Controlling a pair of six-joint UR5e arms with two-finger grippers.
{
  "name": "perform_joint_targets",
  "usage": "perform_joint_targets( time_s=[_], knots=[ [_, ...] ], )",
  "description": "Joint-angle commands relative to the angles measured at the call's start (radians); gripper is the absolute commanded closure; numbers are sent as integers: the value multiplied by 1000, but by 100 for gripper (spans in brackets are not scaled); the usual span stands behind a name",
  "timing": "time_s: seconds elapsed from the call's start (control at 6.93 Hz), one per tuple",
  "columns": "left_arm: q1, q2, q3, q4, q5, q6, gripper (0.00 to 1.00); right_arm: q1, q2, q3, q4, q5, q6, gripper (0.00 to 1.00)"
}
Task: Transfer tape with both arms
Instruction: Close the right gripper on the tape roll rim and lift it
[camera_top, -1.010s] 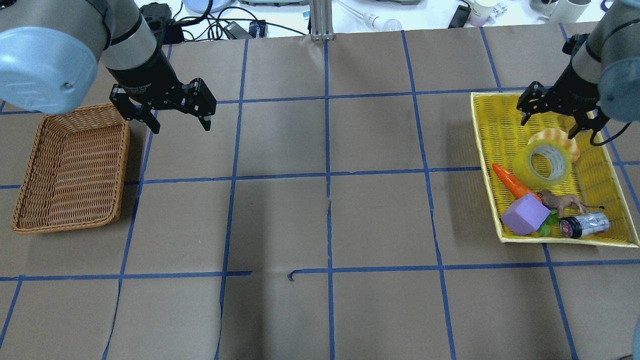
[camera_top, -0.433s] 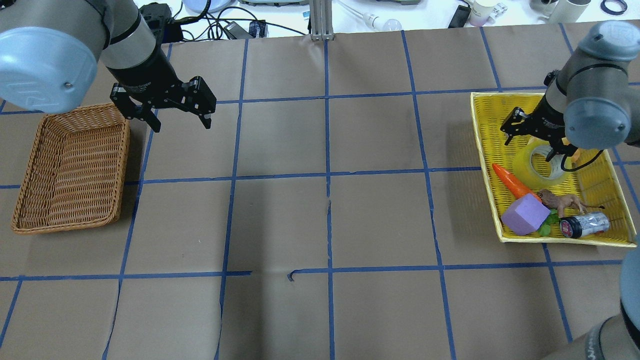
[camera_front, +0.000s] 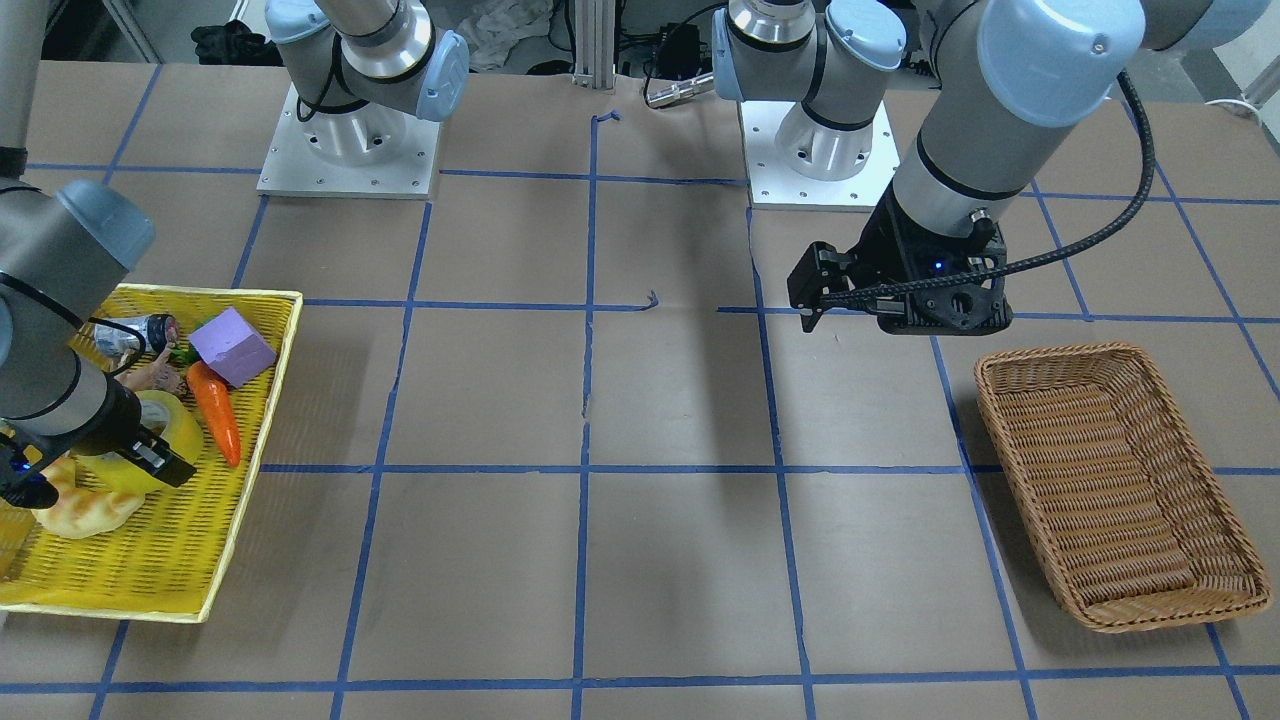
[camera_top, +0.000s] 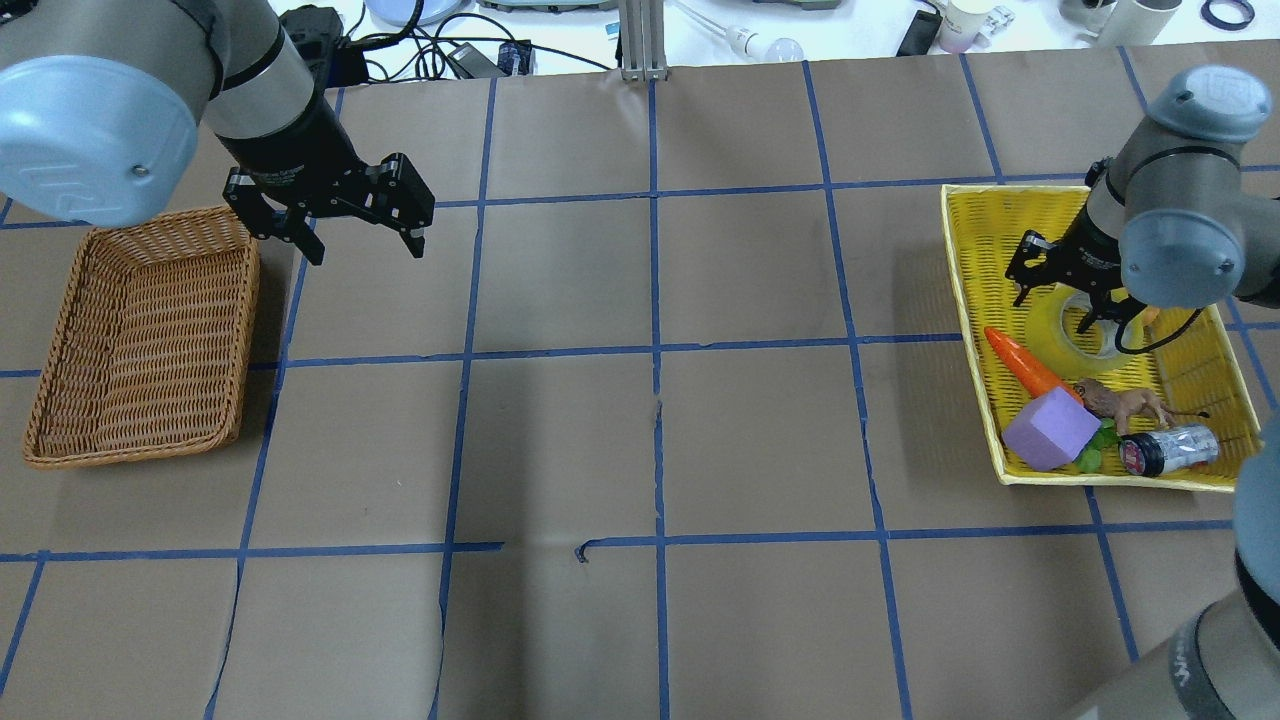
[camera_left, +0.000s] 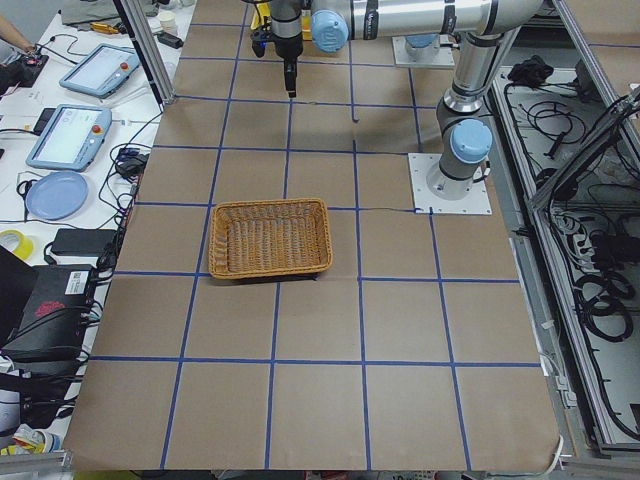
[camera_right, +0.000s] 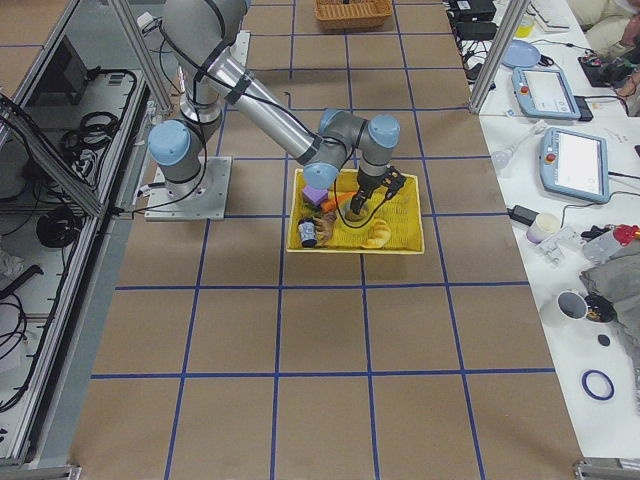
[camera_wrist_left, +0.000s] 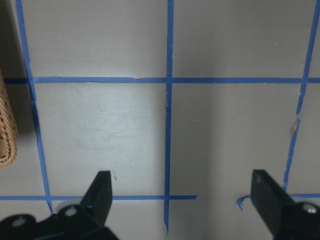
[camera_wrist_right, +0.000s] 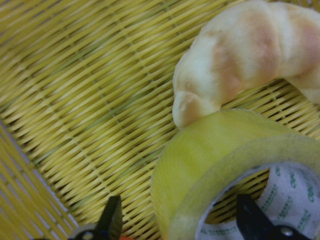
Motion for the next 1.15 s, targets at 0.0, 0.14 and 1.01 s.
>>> perform_joint_targets(
  time_s=[0.0, 0.14, 1.01],
  knots=[
    [0, -2, 0, 0, 0, 0, 0, -3, -6, -5, 10, -3, 0, 100],
    [0, -3, 0, 0, 0, 0, 0, -3, -18, -19, 42, -1, -1, 100],
    [0, -3, 0, 0, 1, 0, 0, 273, -80, -288, 388, 101, 341, 100]
  ],
)
